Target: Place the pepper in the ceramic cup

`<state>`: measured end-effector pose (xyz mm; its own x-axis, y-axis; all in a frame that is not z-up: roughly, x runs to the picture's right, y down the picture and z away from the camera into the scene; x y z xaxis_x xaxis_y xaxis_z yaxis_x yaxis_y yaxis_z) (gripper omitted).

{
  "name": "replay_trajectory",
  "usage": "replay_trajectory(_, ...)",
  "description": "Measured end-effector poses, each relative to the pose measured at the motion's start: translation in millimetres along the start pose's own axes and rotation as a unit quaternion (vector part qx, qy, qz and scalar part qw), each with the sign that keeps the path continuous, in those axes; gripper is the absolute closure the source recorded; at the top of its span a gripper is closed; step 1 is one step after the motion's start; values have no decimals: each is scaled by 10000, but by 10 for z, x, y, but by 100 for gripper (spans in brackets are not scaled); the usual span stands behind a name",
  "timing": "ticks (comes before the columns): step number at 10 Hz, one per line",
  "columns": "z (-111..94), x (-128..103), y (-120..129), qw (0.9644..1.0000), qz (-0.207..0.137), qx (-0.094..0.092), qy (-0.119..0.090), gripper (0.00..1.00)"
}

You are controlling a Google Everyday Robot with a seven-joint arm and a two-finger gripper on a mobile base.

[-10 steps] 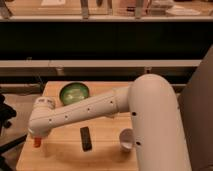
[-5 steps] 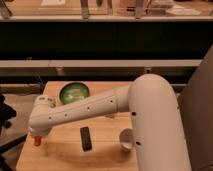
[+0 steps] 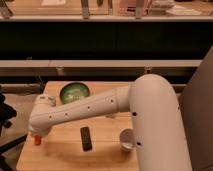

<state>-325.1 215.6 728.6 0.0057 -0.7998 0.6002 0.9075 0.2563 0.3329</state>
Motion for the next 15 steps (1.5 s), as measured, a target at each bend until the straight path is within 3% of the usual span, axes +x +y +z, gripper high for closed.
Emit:
replay_trajectory(4,-67,48,33,10000,45,16,8,97)
replay_trajectory(8,-238,151,251,9997,224,13,102,100)
replay_trajectory(11,-282,172,226,9995,287,38,147,100)
replay_trajectory(15,-467,238,476,9987,438,65,240,100)
